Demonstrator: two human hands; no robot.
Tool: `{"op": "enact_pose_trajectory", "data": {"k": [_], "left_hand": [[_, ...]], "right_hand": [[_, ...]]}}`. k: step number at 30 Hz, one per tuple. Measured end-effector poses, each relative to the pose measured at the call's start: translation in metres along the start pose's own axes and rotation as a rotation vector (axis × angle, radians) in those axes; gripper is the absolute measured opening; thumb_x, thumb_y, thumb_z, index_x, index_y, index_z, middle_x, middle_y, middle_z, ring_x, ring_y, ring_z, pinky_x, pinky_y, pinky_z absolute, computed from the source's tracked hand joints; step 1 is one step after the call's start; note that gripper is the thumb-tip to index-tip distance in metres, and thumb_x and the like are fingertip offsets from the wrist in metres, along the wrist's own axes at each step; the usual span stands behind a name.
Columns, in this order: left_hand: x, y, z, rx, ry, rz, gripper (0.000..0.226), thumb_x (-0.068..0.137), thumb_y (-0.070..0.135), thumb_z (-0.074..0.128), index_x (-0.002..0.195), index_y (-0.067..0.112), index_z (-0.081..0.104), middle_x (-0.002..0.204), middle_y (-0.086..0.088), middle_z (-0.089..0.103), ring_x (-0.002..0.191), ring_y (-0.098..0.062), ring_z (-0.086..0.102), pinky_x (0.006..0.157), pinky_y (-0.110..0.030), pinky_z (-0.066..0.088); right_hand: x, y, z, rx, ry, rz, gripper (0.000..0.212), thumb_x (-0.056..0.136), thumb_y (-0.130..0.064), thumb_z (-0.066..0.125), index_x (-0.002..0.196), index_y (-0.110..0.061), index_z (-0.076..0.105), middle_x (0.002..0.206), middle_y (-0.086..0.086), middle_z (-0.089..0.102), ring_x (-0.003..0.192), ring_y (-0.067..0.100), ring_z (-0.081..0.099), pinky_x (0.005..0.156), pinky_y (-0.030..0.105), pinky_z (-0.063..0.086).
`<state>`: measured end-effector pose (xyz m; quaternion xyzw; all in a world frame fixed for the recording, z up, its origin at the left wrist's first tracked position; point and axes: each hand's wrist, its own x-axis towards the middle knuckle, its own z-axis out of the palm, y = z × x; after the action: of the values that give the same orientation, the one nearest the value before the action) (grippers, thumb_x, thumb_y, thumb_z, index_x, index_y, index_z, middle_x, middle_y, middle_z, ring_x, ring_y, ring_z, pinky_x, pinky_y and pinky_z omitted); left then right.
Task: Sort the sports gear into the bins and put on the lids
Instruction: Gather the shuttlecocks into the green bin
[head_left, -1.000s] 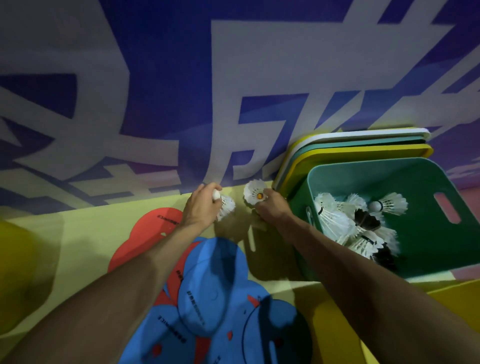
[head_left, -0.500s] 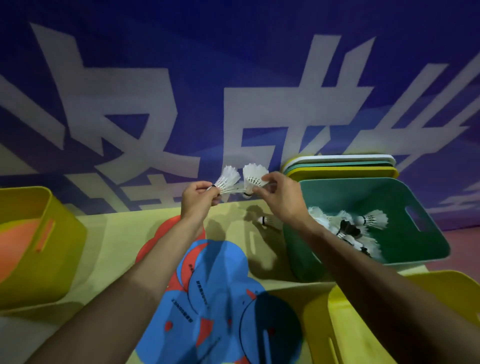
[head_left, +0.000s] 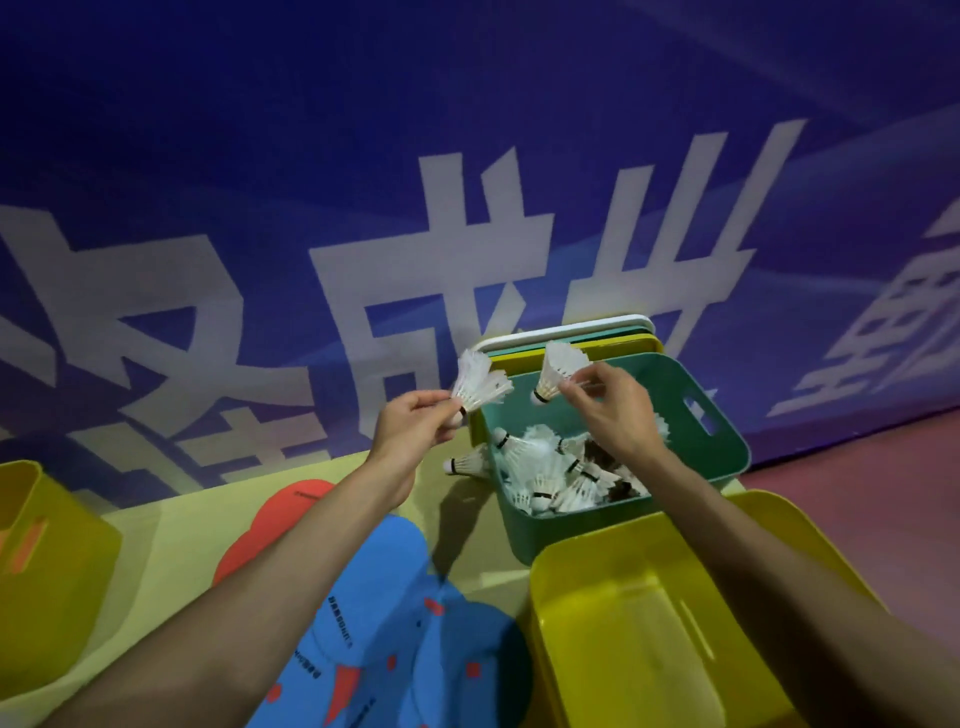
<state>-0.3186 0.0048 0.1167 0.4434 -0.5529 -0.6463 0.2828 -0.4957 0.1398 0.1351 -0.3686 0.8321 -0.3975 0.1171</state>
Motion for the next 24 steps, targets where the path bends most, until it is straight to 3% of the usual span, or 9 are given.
{"op": "enact_pose_trajectory", "data": {"k": [4, 8, 13, 17, 24], "left_hand": [[-0.016, -0.005, 0.030, 0.104, -0.091, 0.022, 0.015, 0.082, 0.006, 0.071, 0.093, 0.014, 0.065, 0.092, -0.008, 0.069, 0.084, -0.017, 0.066, 0.075, -0.026, 0.054], [-0.023, -0.012, 0.050, 0.137, -0.115, 0.009, 0.017, 0.084, 0.006, 0.069, 0.099, 0.011, 0.064, 0.098, -0.012, 0.068, 0.090, -0.022, 0.066, 0.082, -0.030, 0.056], [-0.024, -0.017, 0.066, 0.208, -0.245, -0.057, 0.013, 0.089, 0.011, 0.064, 0.095, 0.022, 0.067, 0.111, -0.007, 0.067, 0.106, -0.021, 0.062, 0.096, -0.036, 0.052], [-0.022, -0.014, 0.059, 0.278, -0.277, -0.021, 0.016, 0.090, 0.011, 0.060, 0.096, 0.022, 0.070, 0.112, -0.002, 0.065, 0.106, -0.017, 0.060, 0.094, -0.033, 0.052], [0.006, -0.013, 0.019, 0.247, -0.162, -0.005, 0.020, 0.089, 0.001, 0.056, 0.093, 0.017, 0.067, 0.106, -0.007, 0.068, 0.104, -0.020, 0.064, 0.086, -0.029, 0.053]], "right_hand": [[-0.004, 0.025, -0.023, -0.146, -0.037, -0.032, 0.021, 0.090, -0.034, 0.062, 0.102, -0.017, 0.065, 0.113, 0.005, 0.059, 0.097, 0.015, 0.056, 0.087, 0.028, 0.048], [-0.007, 0.048, -0.029, -0.202, -0.030, 0.005, 0.021, 0.088, -0.034, 0.064, 0.102, -0.018, 0.065, 0.114, 0.005, 0.057, 0.101, 0.016, 0.054, 0.094, 0.033, 0.048], [-0.009, 0.066, -0.033, -0.257, -0.053, 0.071, 0.019, 0.088, -0.027, 0.065, 0.104, -0.016, 0.067, 0.124, 0.010, 0.054, 0.113, 0.022, 0.052, 0.100, 0.035, 0.042], [-0.006, 0.064, -0.030, -0.332, -0.123, 0.057, 0.019, 0.090, -0.019, 0.060, 0.108, -0.014, 0.066, 0.129, 0.013, 0.047, 0.120, 0.027, 0.045, 0.106, 0.037, 0.038], [0.009, 0.032, 0.008, -0.278, -0.204, -0.023, 0.027, 0.092, -0.019, 0.058, 0.119, -0.017, 0.061, 0.135, 0.009, 0.044, 0.123, 0.024, 0.046, 0.107, 0.032, 0.035]]}}
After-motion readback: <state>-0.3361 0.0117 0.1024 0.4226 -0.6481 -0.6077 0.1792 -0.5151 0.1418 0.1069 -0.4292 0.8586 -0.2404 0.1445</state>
